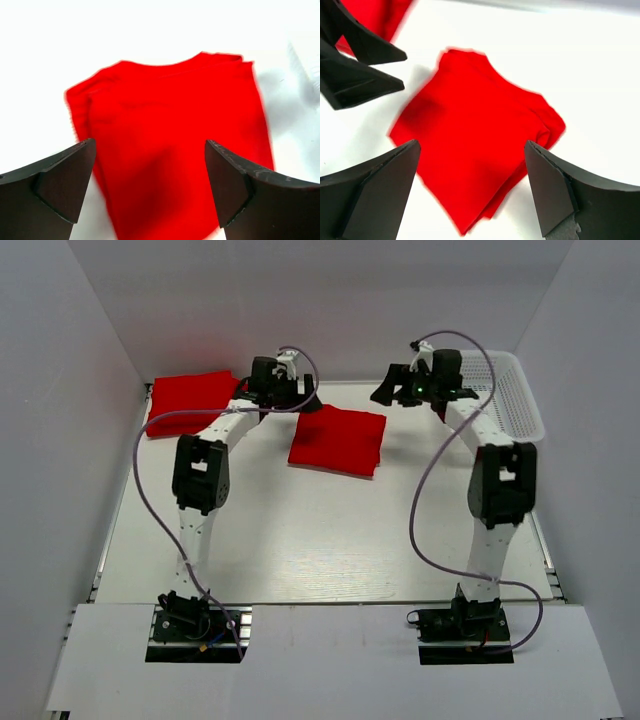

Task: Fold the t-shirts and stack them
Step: Fold the long partially folded tshirt into a neat square, then put the neatly folded tshirt into the corner of the board with the left arm

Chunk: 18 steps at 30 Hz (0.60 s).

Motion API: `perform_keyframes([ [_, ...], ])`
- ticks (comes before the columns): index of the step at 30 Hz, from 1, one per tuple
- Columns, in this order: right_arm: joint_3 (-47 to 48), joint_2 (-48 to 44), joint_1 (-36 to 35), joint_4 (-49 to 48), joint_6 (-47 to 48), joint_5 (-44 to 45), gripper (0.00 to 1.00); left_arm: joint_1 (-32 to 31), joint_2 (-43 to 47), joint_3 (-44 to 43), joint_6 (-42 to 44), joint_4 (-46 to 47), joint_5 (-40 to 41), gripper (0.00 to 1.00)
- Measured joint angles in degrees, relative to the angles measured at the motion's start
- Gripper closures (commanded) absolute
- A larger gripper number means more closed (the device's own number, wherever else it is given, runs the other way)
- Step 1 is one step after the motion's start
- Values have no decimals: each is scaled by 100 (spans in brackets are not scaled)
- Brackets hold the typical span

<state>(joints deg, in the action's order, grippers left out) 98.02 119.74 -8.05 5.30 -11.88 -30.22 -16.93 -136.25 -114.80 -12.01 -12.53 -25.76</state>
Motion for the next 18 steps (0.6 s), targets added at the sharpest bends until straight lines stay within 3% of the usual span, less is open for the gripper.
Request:
perform_keyframes([
  [4, -817, -1414, 26, -66, 271, 286, 10, 37, 1084, 358, 339, -313, 446, 0],
  [7, -1425, -1954, 17, -136, 326, 629, 10, 39, 1298, 219, 511, -529, 647, 0],
  [13, -2837, -2461, 2, 57, 321, 1558, 10, 37, 542, -610, 708, -1207, 1060, 0],
  [18, -3414, -3099, 7, 190, 310, 2118, 10, 7, -111, -391, 787, -1491, 1344, 0],
])
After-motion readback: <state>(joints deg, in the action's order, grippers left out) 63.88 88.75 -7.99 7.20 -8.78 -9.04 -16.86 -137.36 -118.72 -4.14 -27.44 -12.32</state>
